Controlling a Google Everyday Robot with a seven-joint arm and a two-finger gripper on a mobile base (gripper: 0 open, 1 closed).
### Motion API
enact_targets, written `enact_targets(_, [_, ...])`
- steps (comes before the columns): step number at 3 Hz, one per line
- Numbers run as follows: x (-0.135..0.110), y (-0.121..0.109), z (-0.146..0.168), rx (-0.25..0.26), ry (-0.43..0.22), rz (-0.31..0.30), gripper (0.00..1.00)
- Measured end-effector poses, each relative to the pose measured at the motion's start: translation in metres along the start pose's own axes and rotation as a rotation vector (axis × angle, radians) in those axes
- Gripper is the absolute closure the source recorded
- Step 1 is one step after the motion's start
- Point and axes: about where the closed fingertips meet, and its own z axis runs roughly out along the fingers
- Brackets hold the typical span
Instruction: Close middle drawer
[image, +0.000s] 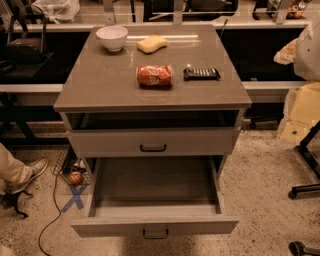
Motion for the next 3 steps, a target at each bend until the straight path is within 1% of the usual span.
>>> enact_targets(1, [0.0,0.0,0.0,0.0,0.0,0.0,0.0])
enact_targets(2, [0.016,0.022,0.04,-0.091,-0.01,0.125,0.0])
enact_targets(3, [0.034,0.062,0.107,-0.193,-0.047,0.377,0.0])
